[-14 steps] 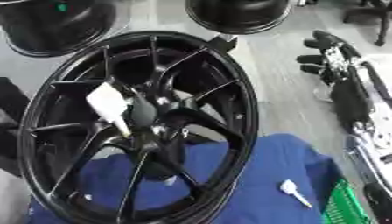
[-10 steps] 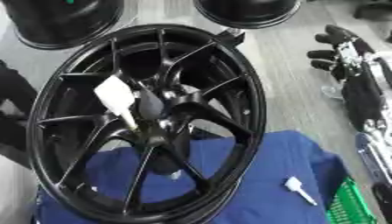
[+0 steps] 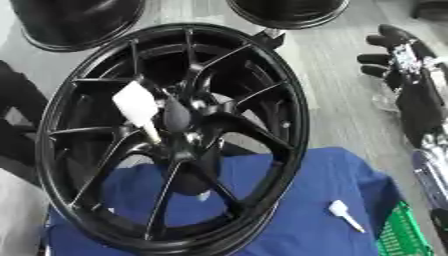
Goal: Pull the pin out of the wheel hub.
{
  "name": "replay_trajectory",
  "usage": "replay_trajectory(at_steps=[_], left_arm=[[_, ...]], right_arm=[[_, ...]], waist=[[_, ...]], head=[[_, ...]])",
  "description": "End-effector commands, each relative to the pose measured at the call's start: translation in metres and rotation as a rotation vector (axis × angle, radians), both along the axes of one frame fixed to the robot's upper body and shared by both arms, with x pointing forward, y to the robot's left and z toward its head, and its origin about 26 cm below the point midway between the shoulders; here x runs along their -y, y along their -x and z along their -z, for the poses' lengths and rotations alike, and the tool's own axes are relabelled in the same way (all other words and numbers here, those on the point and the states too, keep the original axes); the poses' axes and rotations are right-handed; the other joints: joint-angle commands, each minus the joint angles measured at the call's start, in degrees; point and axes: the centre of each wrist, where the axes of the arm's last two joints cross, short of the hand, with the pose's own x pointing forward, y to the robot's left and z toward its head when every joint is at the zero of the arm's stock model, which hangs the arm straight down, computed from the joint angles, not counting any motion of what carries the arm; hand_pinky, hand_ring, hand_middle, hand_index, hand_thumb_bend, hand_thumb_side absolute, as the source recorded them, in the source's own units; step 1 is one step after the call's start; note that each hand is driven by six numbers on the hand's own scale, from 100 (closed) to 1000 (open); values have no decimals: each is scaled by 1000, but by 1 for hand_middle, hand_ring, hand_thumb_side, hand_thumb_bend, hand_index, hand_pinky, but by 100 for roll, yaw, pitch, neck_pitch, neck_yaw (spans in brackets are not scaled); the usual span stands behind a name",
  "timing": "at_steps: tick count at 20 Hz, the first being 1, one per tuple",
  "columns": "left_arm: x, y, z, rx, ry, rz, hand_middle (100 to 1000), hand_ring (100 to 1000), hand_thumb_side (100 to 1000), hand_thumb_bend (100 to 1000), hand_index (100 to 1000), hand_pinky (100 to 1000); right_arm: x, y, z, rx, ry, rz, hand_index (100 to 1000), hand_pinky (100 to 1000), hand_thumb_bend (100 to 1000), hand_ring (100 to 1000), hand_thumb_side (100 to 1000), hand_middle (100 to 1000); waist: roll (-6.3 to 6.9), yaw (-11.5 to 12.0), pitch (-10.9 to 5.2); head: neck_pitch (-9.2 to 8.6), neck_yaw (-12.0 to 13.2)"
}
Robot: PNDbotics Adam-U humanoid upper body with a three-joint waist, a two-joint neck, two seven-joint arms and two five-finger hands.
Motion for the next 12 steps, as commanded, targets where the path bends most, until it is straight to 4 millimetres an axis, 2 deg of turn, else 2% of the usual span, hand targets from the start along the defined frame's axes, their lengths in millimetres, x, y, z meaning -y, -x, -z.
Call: replay_trajectory(at_steps=[1,3,5,12], left_arm=[[8,5,-10,16,-37,55,789,814,400,468,835,777],[17,4,-12,-6,-74,125,800,830,394,532,843,803],[27,2,-12,-22,-124,182,796,834,410,553,852,812],[58,-9,10,-115,-306,261,784,830,447,548,866,807]], right_arm=[[-1,1,-11,29,20,-15,887,800,100,763,802,820],[-2,1,-11,25,25,-22,887,800,100,763,803,820],[-3,0,-11,23,27,-26,888,800,100,763,803,820],[-2,1,-9,19,29,-22,888,800,100,763,803,821]], waist=[[3,-93,-94],[9,-122,-96],[20,-141,-96],[22,-102,-115]], head=[[-124,111],[-161,99],[-189,96],[-204,35]])
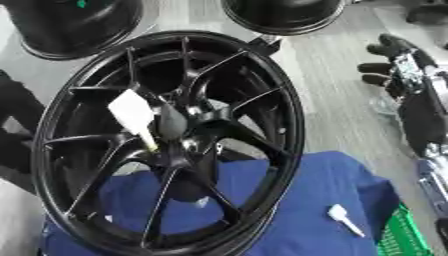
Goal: Pull the pin out of the wheel hub.
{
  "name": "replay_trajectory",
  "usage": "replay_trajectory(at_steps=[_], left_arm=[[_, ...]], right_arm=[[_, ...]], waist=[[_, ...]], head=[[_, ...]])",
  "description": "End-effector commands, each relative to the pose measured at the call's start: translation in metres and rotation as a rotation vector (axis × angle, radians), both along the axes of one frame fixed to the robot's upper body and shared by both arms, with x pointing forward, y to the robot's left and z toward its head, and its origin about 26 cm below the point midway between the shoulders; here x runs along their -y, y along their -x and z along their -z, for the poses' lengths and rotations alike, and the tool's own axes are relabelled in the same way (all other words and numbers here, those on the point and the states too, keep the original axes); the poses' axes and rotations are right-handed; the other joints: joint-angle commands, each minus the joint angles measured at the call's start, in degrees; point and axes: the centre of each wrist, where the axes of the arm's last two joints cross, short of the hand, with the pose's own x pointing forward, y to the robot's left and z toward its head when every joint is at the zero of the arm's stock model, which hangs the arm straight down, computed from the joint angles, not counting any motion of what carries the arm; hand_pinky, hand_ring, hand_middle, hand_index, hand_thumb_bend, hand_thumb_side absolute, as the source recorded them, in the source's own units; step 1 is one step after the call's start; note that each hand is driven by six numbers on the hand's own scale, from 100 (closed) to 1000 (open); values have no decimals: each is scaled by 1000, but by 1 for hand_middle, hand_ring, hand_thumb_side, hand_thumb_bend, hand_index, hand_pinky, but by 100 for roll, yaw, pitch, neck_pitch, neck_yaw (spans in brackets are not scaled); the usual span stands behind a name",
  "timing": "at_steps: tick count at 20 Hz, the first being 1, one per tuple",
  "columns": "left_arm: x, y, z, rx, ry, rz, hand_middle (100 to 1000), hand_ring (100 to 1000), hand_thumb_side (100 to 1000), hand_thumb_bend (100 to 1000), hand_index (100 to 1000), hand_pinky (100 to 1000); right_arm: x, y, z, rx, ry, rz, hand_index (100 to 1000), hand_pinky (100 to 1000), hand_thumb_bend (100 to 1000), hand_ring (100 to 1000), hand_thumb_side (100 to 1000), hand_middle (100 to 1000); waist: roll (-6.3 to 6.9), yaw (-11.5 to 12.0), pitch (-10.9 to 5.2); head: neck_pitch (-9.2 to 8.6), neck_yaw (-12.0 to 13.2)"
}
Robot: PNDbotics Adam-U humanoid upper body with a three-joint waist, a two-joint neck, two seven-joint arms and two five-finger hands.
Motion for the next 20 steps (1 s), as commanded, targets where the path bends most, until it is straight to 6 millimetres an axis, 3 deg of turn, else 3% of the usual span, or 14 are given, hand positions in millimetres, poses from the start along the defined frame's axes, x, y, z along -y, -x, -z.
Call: replay_trajectory(at_steps=[1,5,12,20], left_arm=[[13,0,4,-28,-80,6,782,829,446,543,862,804],[27,-4,15,-120,-137,16,767,817,457,537,856,789],[33,-2,8,-156,-220,24,777,820,457,552,867,796],[51,-6,1,-134,-247,46,769,806,369,418,843,778]], right_arm=[[3,2,-8,26,18,1,888,800,100,763,803,821],[4,3,-7,26,15,9,888,800,100,763,803,821],[5,3,-7,24,16,10,888,799,100,762,803,821],[4,3,-6,20,19,8,888,799,100,762,804,821]], waist=[[-21,25,-119],[-33,72,-132],[-36,84,-138],[-47,92,-150]], head=[[-44,-36],[-5,-106],[-2,-140],[4,-163]])
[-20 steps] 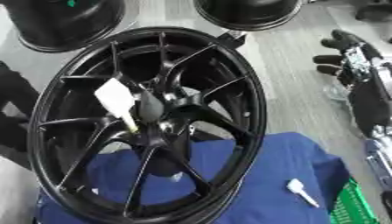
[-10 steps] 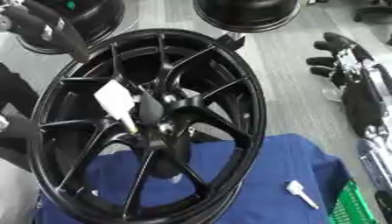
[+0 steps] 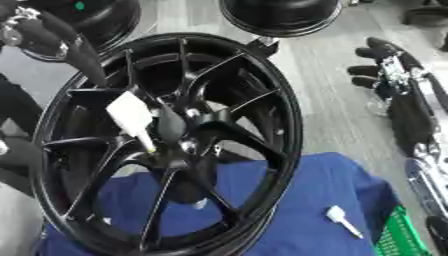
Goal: Pull the pin out of the wheel hub.
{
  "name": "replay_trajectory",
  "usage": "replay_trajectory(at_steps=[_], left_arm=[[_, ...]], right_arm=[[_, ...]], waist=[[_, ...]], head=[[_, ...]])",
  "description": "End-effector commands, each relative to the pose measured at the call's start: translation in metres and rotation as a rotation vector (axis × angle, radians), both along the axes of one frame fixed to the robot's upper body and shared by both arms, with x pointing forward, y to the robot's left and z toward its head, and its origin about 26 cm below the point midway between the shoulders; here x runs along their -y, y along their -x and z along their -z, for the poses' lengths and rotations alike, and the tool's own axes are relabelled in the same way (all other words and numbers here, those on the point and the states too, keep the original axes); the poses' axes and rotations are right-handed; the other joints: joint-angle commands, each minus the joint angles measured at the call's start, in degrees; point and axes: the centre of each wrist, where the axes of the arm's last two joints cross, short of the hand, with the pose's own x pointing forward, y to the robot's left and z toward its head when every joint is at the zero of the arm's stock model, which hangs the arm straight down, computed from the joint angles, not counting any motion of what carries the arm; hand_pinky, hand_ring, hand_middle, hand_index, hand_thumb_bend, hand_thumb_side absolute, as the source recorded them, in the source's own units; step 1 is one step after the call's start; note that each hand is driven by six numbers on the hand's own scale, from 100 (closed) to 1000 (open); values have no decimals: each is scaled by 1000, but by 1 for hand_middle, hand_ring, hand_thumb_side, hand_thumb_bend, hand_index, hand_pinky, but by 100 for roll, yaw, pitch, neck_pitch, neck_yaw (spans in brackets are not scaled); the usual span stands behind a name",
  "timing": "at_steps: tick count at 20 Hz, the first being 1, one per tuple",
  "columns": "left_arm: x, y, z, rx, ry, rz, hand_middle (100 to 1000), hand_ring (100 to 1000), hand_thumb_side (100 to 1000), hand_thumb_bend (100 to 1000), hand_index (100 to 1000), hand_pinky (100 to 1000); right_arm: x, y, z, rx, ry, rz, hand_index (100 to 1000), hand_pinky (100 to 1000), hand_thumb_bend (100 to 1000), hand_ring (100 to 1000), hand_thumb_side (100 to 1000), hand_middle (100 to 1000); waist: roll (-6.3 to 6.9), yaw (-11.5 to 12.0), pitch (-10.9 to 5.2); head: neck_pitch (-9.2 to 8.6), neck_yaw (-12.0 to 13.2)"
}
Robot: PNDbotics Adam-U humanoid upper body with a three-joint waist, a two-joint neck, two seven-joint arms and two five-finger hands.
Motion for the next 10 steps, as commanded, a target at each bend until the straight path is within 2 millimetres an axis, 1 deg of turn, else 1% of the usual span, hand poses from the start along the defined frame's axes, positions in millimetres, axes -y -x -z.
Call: replay_trajectory(at_steps=[1,5,10], left_arm=[[2,-1,-7,29,9,-10,773,805,367,416,840,776],[6,-7,-5,37,18,-8,790,812,376,441,855,782],[11,-16,-5,24,9,-4,794,813,378,441,855,786]], right_arm=[[3,1,-10,30,20,2,888,799,100,762,804,821],[2,1,-10,30,21,-1,888,800,100,762,804,821],[2,1,-10,29,22,-5,888,800,100,762,804,821]], waist=[[-24,1,-143],[-20,-6,-143],[-25,-14,-147]], head=[[-1,-19],[-9,-27],[-27,-42]])
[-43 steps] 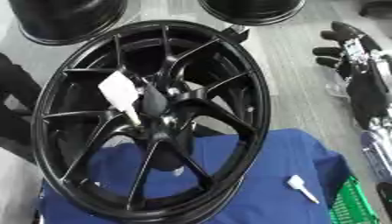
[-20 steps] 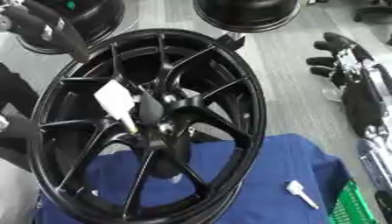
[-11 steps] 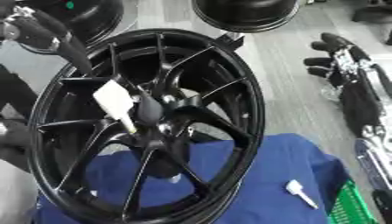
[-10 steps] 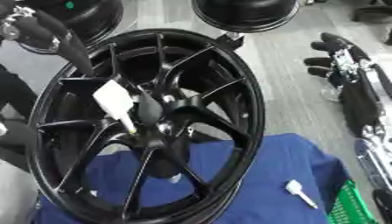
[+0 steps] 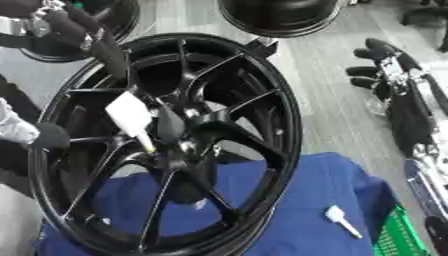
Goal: Pull the pin out of the wheel hub.
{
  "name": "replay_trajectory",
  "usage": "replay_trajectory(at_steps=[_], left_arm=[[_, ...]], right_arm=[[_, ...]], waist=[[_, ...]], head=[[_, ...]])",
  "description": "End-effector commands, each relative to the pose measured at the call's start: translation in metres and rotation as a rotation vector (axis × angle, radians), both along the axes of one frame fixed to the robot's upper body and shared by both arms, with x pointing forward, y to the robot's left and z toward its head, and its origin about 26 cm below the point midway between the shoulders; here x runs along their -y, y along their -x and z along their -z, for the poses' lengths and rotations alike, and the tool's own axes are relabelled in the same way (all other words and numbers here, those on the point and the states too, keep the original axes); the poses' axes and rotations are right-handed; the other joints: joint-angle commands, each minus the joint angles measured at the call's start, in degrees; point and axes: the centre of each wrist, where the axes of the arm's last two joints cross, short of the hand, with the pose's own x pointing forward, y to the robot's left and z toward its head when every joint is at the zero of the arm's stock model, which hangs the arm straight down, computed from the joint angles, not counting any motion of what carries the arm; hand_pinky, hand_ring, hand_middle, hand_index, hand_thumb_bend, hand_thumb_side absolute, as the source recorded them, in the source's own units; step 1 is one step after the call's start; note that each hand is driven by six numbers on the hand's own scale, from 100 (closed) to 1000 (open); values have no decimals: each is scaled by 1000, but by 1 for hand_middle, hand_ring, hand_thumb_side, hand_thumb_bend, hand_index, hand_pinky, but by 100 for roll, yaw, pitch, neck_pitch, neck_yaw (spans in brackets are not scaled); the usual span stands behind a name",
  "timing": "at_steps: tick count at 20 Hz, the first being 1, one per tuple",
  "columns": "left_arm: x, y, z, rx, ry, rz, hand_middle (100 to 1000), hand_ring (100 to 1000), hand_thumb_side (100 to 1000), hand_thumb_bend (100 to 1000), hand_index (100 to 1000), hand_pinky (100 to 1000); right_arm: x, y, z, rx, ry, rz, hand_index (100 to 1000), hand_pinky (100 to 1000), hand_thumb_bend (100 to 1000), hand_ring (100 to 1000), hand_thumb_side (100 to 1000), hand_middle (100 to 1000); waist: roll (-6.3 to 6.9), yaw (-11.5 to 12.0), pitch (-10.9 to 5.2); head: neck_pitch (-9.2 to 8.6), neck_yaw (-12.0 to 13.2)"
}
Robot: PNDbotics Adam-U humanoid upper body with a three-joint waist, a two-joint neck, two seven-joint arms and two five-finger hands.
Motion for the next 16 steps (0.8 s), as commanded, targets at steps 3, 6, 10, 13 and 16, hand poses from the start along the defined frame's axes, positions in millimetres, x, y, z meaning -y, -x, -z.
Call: replay_trajectory(at_steps=[3,6,10,13,16], left_arm=[[4,-6,-8,2,-24,2,809,826,407,440,858,795],[6,-9,-6,-18,-36,13,819,834,418,460,866,801],[8,-14,-4,-23,-47,8,821,838,403,482,871,807],[7,-20,-2,-10,-57,-11,817,840,360,503,861,812],[6,-28,2,-7,-72,-24,819,844,255,515,858,815]], right_arm=[[1,1,-11,32,19,-8,888,800,100,762,803,821],[1,1,-11,32,19,-9,888,800,100,762,804,821],[0,1,-10,29,21,-11,888,800,100,762,805,821],[0,1,-10,28,21,-12,888,801,100,762,806,822],[0,0,-10,28,22,-14,888,801,100,763,805,822]], waist=[[-34,-18,-144],[-37,-26,-142],[-40,-32,-143],[-41,-33,-146],[-41,-37,-147]], head=[[-43,-61],[-74,-69],[-112,-54],[-123,-42],[-135,-29]])
